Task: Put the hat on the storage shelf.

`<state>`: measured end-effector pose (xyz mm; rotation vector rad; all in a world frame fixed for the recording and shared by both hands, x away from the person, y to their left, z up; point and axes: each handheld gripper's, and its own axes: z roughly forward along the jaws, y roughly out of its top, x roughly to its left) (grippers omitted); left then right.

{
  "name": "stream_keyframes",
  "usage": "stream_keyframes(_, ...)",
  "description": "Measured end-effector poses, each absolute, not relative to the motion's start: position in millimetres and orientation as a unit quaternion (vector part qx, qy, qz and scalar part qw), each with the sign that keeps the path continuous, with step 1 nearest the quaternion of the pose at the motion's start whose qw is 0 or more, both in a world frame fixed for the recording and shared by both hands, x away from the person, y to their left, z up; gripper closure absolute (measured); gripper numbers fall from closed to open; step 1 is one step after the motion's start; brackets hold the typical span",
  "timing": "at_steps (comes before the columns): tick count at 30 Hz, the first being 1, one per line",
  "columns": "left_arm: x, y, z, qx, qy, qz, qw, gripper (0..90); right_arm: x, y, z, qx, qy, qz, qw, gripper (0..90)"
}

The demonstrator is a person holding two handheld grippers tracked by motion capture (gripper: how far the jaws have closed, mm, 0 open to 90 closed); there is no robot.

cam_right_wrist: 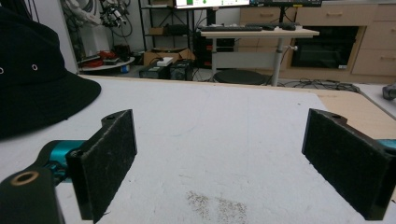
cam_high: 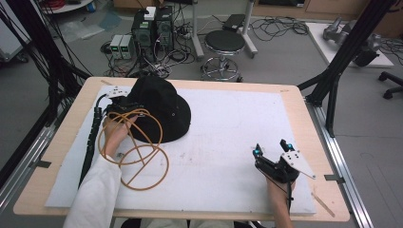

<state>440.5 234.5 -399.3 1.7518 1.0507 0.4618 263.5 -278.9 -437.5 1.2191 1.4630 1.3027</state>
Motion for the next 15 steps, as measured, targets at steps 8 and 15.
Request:
stream_keyframes(8, 436.2, 238.3, -394.3, 0.713, 0.437, 0.207, 0.508, 87.1, 264.3, -279.3, -438.1, 0.484, 0.580, 0.513, 0.408, 9.3)
stream_keyframes(15, 432.1, 245.1, -388.5, 0.701, 0.438, 0.219, 0.518, 87.0, 264.7, -279.1, -438.1, 0.485, 0.578, 0.513, 0.409, 9.4)
